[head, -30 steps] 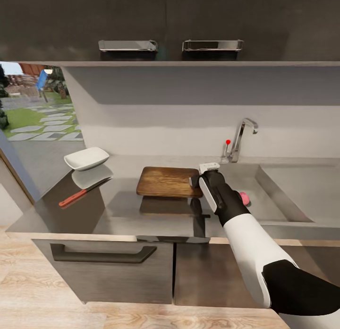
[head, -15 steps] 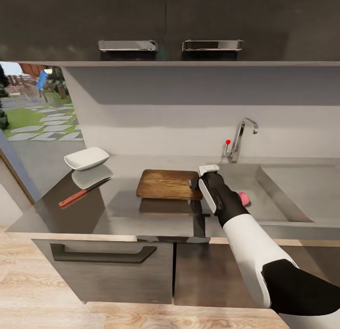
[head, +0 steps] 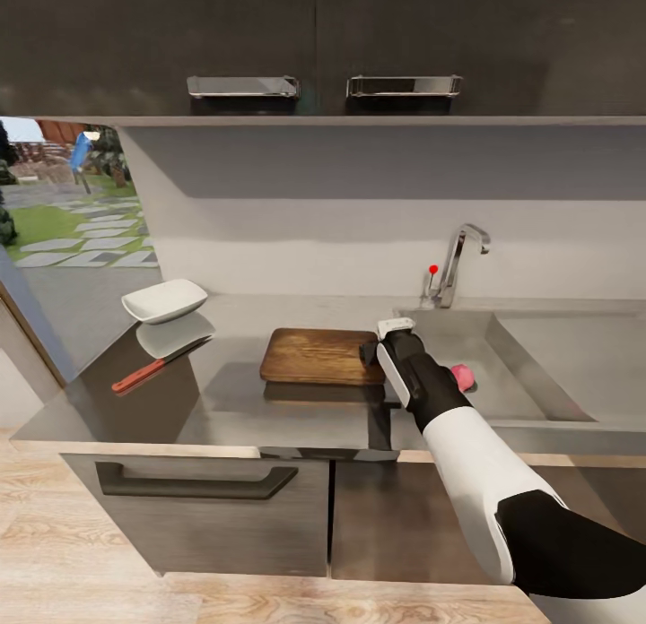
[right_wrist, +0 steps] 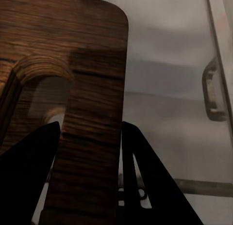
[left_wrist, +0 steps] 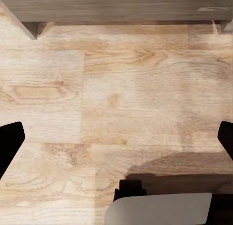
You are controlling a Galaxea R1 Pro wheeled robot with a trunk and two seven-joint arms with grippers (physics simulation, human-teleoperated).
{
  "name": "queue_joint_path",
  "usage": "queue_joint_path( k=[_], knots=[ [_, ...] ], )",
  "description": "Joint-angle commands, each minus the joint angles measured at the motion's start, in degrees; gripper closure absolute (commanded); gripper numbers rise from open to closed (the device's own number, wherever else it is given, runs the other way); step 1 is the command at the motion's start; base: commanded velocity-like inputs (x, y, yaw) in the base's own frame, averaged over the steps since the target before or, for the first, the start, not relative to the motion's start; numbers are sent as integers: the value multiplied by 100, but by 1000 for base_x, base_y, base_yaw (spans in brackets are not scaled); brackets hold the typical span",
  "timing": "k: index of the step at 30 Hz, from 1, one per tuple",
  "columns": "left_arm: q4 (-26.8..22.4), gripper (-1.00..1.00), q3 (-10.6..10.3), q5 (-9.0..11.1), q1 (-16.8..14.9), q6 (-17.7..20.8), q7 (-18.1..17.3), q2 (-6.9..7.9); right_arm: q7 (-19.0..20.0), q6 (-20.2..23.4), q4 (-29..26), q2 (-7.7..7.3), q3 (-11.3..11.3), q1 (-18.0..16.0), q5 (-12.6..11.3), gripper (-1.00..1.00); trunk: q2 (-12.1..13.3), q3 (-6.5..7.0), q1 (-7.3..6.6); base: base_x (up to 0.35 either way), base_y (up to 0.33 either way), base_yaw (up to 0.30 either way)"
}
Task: In the kitchen, take the Vidalia onion out of the sink, dice it on the chopping board with the paring knife, put the diced onion into the bowl on the countertop, then place both the paring knife and the chopping board into the sink.
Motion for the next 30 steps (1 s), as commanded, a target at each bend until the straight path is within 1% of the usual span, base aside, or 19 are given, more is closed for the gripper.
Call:
queue_joint_path(
  k=[1, 24, 25, 30],
  knots=[
    [-5, -100, 5, -2, 1, -10, 2, 0, -40, 22, -1, -2, 16, -4, -36, 100, -3, -5, 0, 0, 0, 0],
    [4, -100, 5, -2, 1, -10, 2, 0, 101, 22, 4, -2, 16, -4, -31, 100, -3, -5, 0, 0, 0, 0],
    [4, -100, 5, -2, 1, -10, 2, 0, 101, 22, 4, -2, 16, -4, -29, -100, -3, -5, 0, 0, 0, 0],
    [4, -100, 5, -2, 1, -10, 2, 0, 101, 22, 4, -2, 16, -4, -27, -100, -3, -5, 0, 0, 0, 0]
  ],
)
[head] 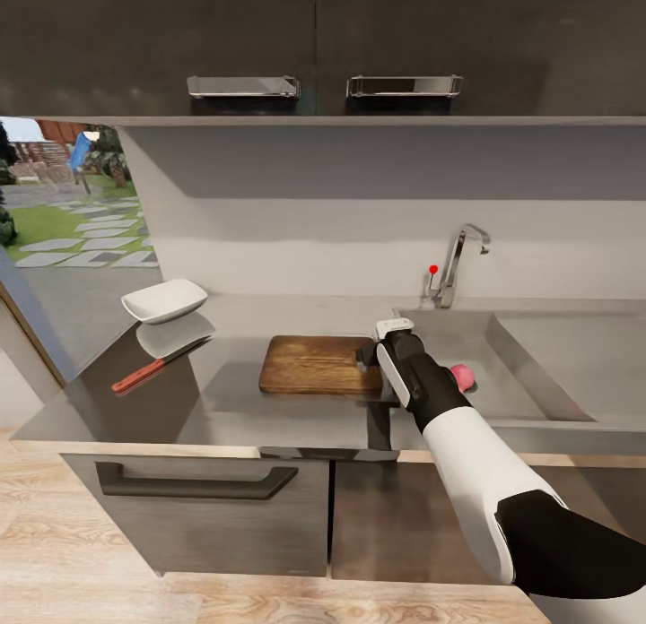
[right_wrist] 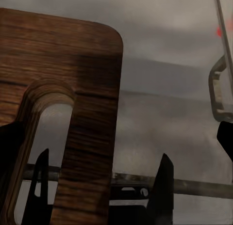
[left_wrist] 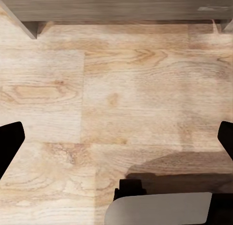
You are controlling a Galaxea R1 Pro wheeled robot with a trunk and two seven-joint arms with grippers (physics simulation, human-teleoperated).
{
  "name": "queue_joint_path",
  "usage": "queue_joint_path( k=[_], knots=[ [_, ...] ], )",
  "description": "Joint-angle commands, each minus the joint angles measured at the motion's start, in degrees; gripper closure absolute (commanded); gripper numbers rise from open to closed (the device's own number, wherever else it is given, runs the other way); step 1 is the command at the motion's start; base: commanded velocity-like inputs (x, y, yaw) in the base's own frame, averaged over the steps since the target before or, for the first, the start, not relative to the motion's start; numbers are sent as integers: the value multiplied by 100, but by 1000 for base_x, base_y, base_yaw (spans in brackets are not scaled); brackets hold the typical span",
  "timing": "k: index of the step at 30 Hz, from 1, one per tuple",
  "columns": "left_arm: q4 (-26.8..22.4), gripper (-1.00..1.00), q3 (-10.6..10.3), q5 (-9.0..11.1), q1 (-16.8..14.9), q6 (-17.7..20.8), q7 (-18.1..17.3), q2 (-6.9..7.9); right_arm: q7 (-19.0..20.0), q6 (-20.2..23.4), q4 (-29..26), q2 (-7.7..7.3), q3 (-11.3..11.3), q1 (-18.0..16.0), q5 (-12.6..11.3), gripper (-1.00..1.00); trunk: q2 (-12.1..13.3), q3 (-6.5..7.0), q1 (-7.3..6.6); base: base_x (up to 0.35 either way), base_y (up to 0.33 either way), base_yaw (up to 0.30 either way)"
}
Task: In the kitchen, take the Vidalia onion out of the sink, dice it on the chopping board with the paring knife, put the diced onion into the bowl on the countertop, then place both the paring knife and the chopping board into the sink.
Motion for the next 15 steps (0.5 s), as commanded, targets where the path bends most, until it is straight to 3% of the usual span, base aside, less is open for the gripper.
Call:
queue_joint_path(
  k=[1, 15],
  knots=[
    [-5, -100, 5, -2, 1, -10, 2, 0, -38, 23, -4, -2, 16, -4, -35, -100, -3, -5, 0, 0, 0, 0],
    [-5, -100, 5, -2, 1, -8, 2, 0, -38, 23, -4, -2, 16, -4, -35, -100, -3, -5, 0, 0, 0, 0]
  ],
)
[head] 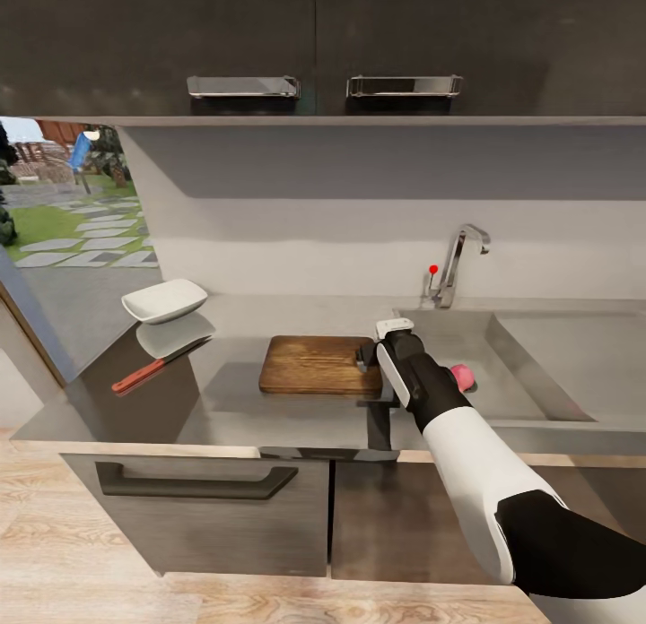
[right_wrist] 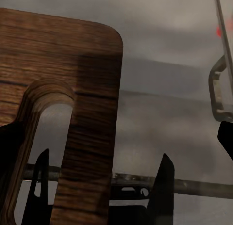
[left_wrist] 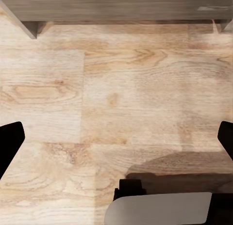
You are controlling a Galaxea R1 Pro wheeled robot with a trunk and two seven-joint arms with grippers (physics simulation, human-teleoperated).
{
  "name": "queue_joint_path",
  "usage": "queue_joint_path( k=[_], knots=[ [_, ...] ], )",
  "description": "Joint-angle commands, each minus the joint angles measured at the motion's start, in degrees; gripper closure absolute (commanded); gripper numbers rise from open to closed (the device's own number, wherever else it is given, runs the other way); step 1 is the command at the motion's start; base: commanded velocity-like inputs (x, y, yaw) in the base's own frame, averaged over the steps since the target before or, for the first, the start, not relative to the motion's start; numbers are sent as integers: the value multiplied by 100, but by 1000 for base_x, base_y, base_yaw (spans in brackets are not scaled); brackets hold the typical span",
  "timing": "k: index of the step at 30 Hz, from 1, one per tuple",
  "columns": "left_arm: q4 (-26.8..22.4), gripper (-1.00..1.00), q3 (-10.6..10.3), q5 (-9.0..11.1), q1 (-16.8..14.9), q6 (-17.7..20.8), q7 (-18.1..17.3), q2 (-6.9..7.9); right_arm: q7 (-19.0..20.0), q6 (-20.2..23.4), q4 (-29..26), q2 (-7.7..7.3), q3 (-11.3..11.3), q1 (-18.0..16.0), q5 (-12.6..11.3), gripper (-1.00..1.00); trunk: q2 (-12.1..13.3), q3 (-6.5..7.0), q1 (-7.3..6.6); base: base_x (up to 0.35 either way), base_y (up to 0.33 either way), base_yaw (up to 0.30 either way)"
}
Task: In the kitchen, take the Vidalia onion out of the sink, dice it on the chopping board with the paring knife, put the diced onion into the bowl on the countertop, then place both the paring knife and the chopping board into the sink.
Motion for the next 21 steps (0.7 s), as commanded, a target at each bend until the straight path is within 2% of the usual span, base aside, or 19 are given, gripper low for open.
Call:
queue_joint_path(
  k=[1, 9, 14, 21],
  knots=[
    [-5, -100, 5, -2, 1, -11, 2, -4, -39, 23, -4, -2, 16, -4, -34, -100, -3, -5, 0, 0, 0, 0],
    [3, -100, 5, 1, 1, -13, 2, -6, -39, 14, -184, -2, 1, -4, -33, -100, -3, -5, 0, 0, 0, 0],
    [4, -100, 5, 6, 1, -13, 2, -12, 1, 32, -832, -21, 14, -4, -27, -100, -3, -5, 0, 0, 0, 0],
    [4, -100, 5, 6, 1, -13, 2, -17, 28, 47, -1005, -99, 15, -4, -26, -100, -3, -5, 0, -1, 0, 0]
  ],
)
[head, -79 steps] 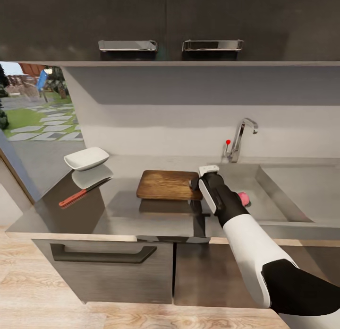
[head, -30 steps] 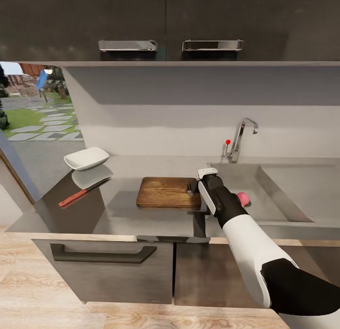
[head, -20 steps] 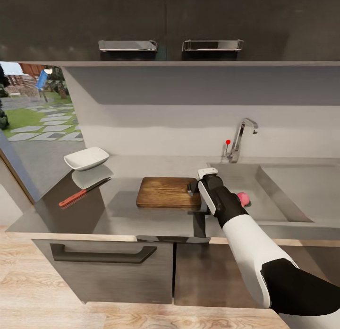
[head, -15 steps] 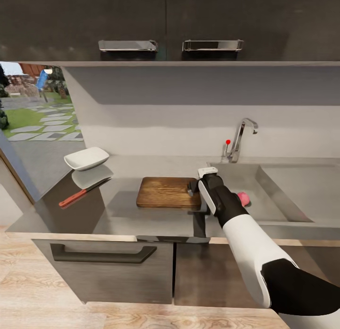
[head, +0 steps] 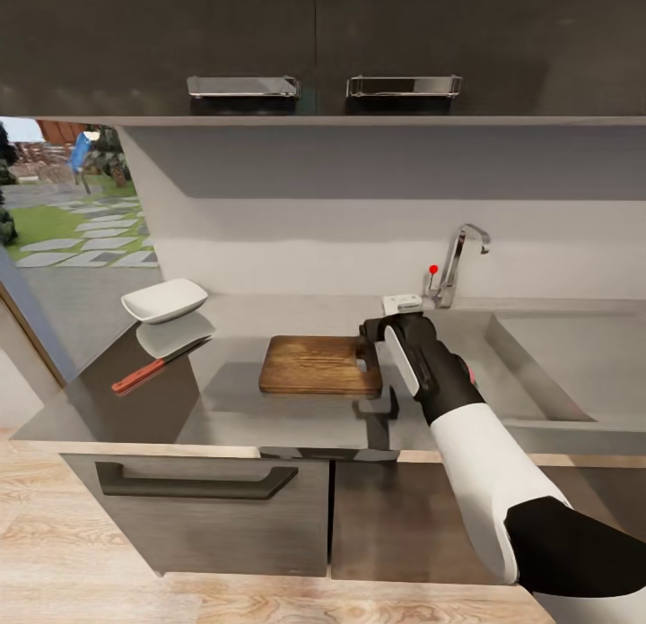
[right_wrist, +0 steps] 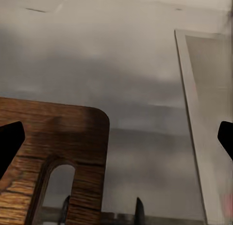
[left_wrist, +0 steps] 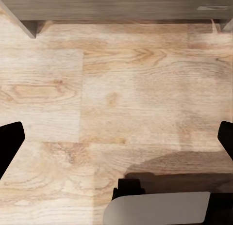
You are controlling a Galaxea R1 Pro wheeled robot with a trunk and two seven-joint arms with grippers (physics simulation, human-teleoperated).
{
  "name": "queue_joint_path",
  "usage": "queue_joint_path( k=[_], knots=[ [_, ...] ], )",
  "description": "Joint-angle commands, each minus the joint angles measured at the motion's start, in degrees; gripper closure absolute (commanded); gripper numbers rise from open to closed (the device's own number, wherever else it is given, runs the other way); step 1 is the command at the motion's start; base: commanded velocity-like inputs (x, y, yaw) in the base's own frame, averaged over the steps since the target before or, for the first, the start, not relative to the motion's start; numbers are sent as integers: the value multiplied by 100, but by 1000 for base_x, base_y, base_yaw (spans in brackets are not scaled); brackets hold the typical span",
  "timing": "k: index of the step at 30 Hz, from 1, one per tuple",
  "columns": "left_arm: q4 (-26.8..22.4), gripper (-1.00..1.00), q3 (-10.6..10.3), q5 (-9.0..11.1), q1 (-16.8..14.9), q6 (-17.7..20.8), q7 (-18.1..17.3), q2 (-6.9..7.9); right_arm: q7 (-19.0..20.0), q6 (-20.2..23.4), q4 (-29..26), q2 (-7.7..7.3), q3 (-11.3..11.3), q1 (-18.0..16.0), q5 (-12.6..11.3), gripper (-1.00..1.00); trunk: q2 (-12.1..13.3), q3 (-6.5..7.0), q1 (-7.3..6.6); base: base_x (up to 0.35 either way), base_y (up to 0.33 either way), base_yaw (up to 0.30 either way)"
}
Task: In the kitchen, take the Vidalia onion out of the sink, dice it on the chopping board with the paring knife, put the diced onion into the bowl on the countertop, then place both the paring knife and the chopping board into the sink.
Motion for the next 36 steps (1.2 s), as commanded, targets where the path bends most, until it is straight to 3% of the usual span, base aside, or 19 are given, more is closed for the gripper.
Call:
queue_joint_path(
  k=[1, 19, 24, 36],
  knots=[
    [-5, -100, 5, -1, 1, -10, 2, -1, -38, 23, -14, -7, 11, -4, -34, -100, -3, -5, 0, -51, 0, 0],
    [-11, -100, 4, -10, 1, -10, 2, -6, -17, -19, -32, -105, 11, 29, -34, -100, -3, -5, 0, -308, 0, 0],
    [-5, -100, 3, -10, 1, -10, 2, -7, 286, -21, -32, -115, 11, 31, -34, -100, -3, -5, 0, -331, 0, 0],
    [-5, -100, 5, -2, 1, -10, 2, -8, 353, -19, -32, -123, 11, 31, -30, -100, -3, -5, 0, -331, 0, 0]
  ],
)
